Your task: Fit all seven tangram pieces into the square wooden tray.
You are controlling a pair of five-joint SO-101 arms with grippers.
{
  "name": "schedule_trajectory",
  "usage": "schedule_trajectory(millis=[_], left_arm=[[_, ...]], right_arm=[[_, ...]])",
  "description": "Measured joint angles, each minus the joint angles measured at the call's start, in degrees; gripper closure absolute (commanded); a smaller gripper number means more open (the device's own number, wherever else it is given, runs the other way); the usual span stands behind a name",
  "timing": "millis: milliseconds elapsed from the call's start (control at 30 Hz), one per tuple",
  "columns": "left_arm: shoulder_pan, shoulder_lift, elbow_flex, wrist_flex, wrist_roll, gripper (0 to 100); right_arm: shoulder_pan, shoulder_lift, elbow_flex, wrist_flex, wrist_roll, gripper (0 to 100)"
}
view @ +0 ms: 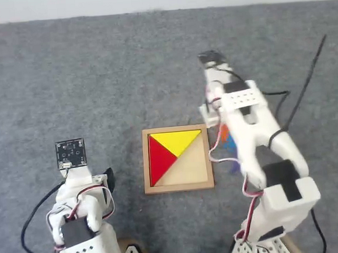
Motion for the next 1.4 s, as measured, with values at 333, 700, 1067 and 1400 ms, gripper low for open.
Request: schedule_trajectory(millis=[333,700,1067,1400], left_arm=[[0.00,0.00,0.00,0.00,0.00,76],[0.00,0.00,0.00,0.00,0.00,76],[0.00,0.00,0.00,0.00,0.00,76],[0.00,0.00,0.00,0.00,0.00,76]], right_arm=[[-2.55,5.89,-0.79,-0.88,-3.08,76.8],[2.29,7.21,-0.70,0.18,-3.16,76.8],[10.37,7.21,-5.27,5.19,-1.32,76.8],[9.05,7.21,-8.00,9.93,4.57,76.8]])
